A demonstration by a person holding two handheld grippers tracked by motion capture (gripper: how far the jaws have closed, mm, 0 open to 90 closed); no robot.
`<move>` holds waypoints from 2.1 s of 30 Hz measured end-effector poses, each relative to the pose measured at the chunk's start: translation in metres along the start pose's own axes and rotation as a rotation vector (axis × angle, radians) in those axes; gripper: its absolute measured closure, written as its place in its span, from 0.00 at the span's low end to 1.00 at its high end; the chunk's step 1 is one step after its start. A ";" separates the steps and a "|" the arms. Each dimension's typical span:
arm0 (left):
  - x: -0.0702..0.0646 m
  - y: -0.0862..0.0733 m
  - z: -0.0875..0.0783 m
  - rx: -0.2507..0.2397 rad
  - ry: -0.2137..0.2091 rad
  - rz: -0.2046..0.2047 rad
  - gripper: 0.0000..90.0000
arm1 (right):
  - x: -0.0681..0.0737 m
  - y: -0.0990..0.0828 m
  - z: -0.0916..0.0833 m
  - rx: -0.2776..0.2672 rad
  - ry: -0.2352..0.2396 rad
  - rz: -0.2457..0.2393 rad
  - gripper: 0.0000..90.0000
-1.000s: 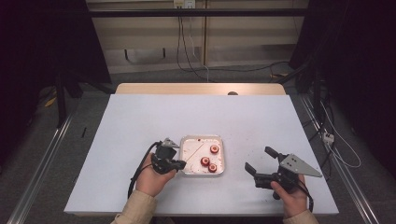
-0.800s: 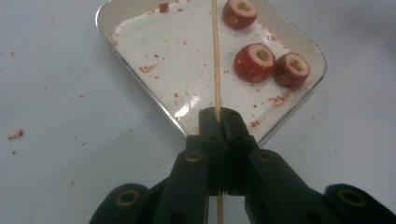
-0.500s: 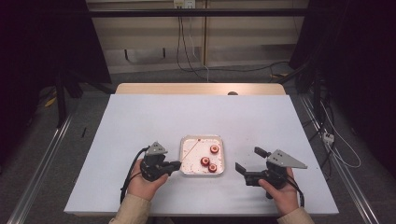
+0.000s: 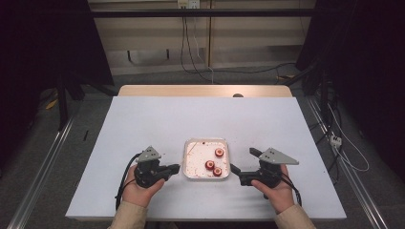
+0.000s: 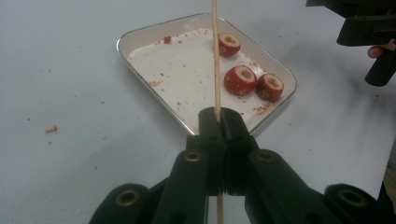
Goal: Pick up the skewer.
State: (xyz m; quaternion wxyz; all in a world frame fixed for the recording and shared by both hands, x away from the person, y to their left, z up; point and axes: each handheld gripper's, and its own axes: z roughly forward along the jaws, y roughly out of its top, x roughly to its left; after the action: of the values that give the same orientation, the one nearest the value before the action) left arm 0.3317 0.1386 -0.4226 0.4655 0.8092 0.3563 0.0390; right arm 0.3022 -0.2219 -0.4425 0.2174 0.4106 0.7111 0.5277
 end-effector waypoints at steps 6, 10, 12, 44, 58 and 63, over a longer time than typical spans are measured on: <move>0.002 0.000 -0.001 -0.012 -0.004 -0.003 0.99 | 0.007 0.009 0.015 0.033 0.028 -0.016 0.04; 0.003 0.000 -0.003 -0.015 -0.002 0.001 0.99 | 0.008 0.012 0.023 0.051 0.034 -0.017 0.05; 0.004 0.000 -0.004 -0.021 0.001 0.002 0.99 | 0.009 0.013 0.026 0.058 0.035 -0.017 0.05; 0.008 -0.002 -0.010 -0.023 0.007 0.007 0.99 | -0.002 0.017 0.047 0.096 0.004 0.017 0.14; 0.006 -0.004 -0.010 -0.015 0.008 0.011 0.99 | 0.005 0.015 0.049 0.173 0.113 -0.010 0.47; 0.005 -0.004 -0.010 -0.015 0.009 0.013 0.99 | 0.003 0.016 0.049 0.160 0.087 -0.006 0.58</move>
State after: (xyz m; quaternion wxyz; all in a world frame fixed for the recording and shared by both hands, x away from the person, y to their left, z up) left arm 0.3299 0.1501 -0.4215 0.4698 0.8078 0.3528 0.0484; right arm 0.3429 -0.1897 -0.4448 0.1544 0.4010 0.7611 0.4860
